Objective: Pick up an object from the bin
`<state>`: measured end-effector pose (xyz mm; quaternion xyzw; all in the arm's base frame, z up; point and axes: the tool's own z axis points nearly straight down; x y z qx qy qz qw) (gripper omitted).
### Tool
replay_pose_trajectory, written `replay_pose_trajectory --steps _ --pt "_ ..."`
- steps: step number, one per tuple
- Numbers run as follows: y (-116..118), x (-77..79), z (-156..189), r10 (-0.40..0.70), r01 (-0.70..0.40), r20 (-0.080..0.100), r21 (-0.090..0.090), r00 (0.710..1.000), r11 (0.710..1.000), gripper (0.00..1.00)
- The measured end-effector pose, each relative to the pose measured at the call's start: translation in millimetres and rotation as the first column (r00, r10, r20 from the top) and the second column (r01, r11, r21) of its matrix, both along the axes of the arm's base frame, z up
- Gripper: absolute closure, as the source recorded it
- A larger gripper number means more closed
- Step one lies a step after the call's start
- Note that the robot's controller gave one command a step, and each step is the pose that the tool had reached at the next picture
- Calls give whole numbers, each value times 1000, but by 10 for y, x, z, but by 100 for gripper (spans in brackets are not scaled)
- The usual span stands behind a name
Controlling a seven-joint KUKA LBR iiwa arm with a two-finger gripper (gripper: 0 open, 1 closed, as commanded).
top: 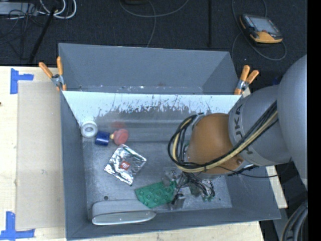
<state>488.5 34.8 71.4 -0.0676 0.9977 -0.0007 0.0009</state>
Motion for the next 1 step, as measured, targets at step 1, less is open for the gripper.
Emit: replay_pose_trajectory --steps 1 --pt "-191 76 1735 -9 9 7 1 1000 1000 100"
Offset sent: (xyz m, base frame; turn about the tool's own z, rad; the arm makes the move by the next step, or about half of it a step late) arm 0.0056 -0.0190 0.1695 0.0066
